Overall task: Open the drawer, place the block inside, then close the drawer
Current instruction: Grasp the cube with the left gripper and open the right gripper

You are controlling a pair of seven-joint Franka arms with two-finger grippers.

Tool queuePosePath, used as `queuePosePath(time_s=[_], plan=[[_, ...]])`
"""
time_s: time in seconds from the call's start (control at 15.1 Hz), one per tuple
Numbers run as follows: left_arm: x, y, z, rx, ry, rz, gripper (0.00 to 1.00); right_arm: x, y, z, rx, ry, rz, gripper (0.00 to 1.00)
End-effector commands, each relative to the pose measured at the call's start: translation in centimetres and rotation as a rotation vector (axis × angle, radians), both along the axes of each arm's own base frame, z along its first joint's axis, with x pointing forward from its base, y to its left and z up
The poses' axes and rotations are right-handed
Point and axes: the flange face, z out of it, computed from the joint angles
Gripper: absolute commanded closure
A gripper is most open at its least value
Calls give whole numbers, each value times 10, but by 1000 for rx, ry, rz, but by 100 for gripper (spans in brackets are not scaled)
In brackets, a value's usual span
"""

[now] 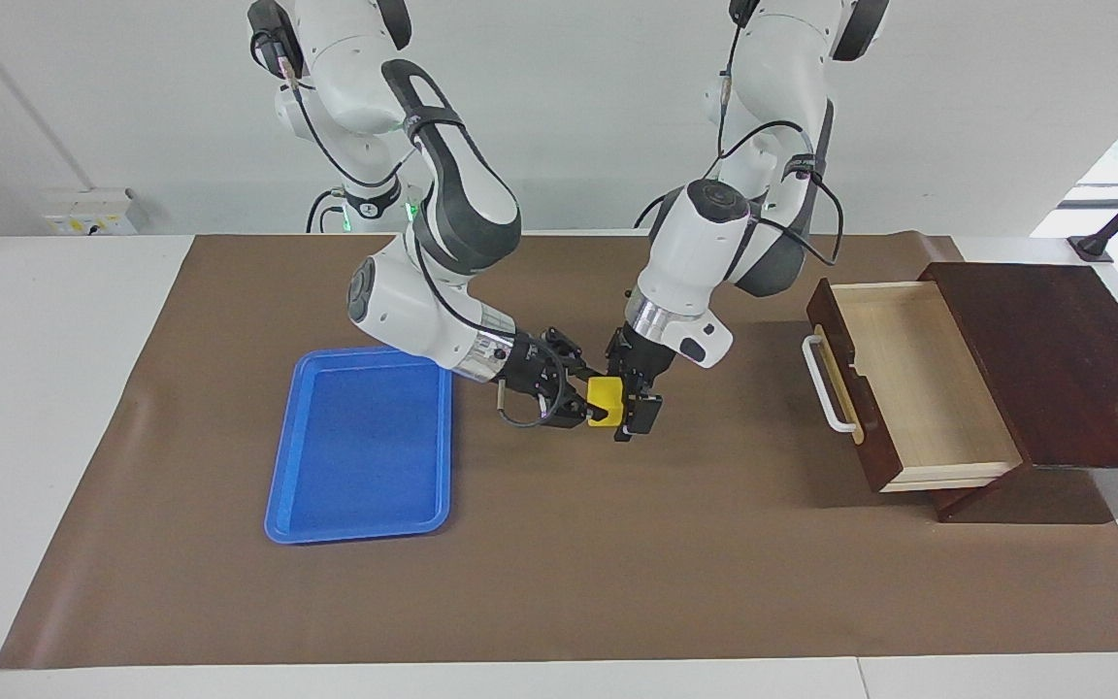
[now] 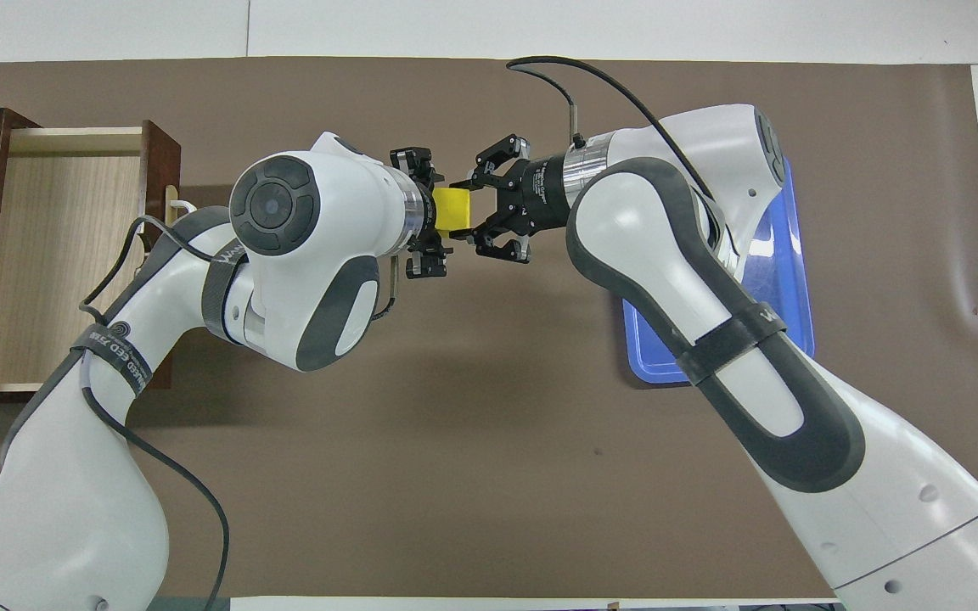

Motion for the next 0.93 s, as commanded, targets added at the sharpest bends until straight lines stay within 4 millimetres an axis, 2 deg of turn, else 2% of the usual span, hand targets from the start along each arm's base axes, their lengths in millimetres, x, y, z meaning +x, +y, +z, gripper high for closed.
queuePosePath(time_s=[0.0,0.13,0.26,0.33,0.53,0.66,0.86], plan=[[2,-5,7,-18,-5,8,46,-1,1,2,-6,13,-16,100],[0,-11,7,-18,-21,-16,75,0,0,2,-6,14,-18,100],[-1,-12,5,-11,-15,-22,95,0,0,2,-6,14,-18,100],[-1,-11,4,-10,-14,-20,100,0,0,2,-6,14,-18,100],[-1,-11,4,-7,-15,-29,100,0,-1,2,-2,23,-28,100],[-1,-11,5,-7,-14,-30,100,1,-1,4,-3,37,-43,1],[0,-9,5,-3,-14,-35,100,5,-9,6,2,52,-62,0]])
